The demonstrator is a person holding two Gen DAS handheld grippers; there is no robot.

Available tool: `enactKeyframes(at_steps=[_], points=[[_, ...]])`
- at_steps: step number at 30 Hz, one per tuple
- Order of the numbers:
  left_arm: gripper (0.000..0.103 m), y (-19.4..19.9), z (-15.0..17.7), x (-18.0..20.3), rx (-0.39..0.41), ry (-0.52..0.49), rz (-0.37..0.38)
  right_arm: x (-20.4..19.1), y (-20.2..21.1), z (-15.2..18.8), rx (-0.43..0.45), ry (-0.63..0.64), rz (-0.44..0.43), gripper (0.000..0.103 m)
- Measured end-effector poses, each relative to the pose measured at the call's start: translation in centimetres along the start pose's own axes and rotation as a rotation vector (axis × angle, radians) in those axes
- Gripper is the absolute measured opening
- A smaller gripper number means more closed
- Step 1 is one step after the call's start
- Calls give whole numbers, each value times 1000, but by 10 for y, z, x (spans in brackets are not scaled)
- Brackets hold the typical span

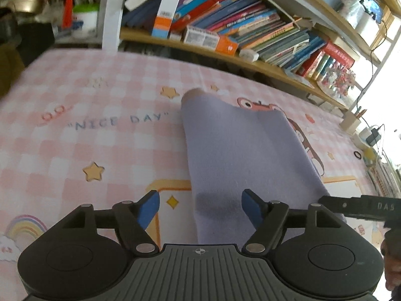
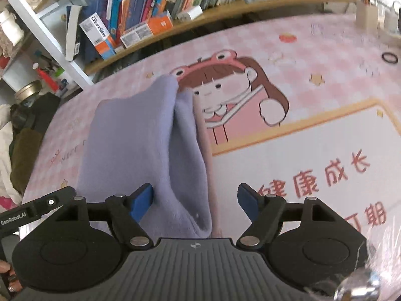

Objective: Fold clothes

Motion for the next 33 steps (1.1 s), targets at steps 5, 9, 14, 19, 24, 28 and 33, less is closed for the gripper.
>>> enactKeyframes(at_steps=[5, 9, 14, 19, 24, 28, 33], points=[[75, -12, 0, -3, -8, 61, 61, 5, -8, -1, -41, -48, -38, 73], [75, -22, 1, -11, -19, 136, 110, 8, -19, -6, -84, -89, -82, 71], [76, -30, 3, -16, -31, 197, 149, 6, -29, -6, -130, -110, -118, 60], [75, -33, 3, -17, -30, 205, 158, 3, -32, -6, -139, -99, -136, 56], [61, -34, 2, -14, -29, 212, 174, 2, -33, -6, -138, -91, -136, 47], [47, -29, -2, -5, -19, 166, 149, -8, -26, -4, -98, -7, -119, 34], [41, -20, -11, 14, 5, 20, 57, -42, -3, 14, 55, 320, -76, 22]])
Point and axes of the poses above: each gripper's, at about its wrist camera, not at the fingertips, and y roughly against the way its jaws point, x to its right, z to its underside, the point moved 6 cm from there along -y, roughly the way its jaws point, and after that the axes turned 15 degrees about -y, right-handed, at the moved point
